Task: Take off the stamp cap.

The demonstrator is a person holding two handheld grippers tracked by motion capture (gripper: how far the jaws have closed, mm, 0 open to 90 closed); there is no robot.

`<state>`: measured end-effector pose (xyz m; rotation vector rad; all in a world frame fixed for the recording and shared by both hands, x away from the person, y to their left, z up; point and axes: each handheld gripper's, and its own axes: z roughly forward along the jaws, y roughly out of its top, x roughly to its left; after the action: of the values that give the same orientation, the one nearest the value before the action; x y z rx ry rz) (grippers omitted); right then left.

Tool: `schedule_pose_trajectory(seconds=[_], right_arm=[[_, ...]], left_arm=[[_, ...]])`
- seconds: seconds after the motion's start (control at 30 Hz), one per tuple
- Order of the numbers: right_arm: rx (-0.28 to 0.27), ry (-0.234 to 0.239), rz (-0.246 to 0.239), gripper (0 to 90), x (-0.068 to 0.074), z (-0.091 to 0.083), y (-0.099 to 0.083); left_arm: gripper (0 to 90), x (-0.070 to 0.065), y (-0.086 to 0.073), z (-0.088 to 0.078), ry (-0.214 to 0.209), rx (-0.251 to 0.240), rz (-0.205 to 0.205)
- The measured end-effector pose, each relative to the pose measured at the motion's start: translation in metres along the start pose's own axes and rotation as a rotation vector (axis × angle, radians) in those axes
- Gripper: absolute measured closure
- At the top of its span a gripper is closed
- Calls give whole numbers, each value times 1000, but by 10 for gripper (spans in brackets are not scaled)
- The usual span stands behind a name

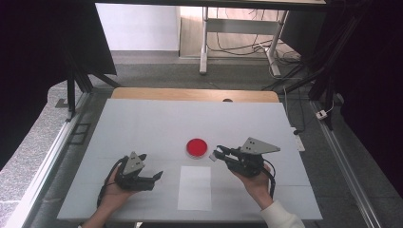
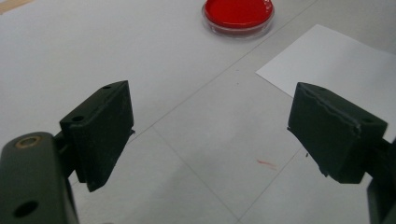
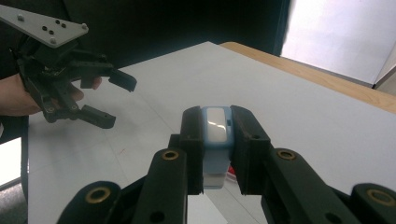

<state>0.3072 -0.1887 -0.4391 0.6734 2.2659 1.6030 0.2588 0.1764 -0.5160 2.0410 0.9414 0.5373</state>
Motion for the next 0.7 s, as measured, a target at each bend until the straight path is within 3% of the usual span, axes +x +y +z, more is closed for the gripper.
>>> schedule_pose_trajectory(seconds=[0.7], right_arm=[[-2,-1,2,746,0,1,-1]], left_arm=[[159,-27,37,24,-40,-23,86]])
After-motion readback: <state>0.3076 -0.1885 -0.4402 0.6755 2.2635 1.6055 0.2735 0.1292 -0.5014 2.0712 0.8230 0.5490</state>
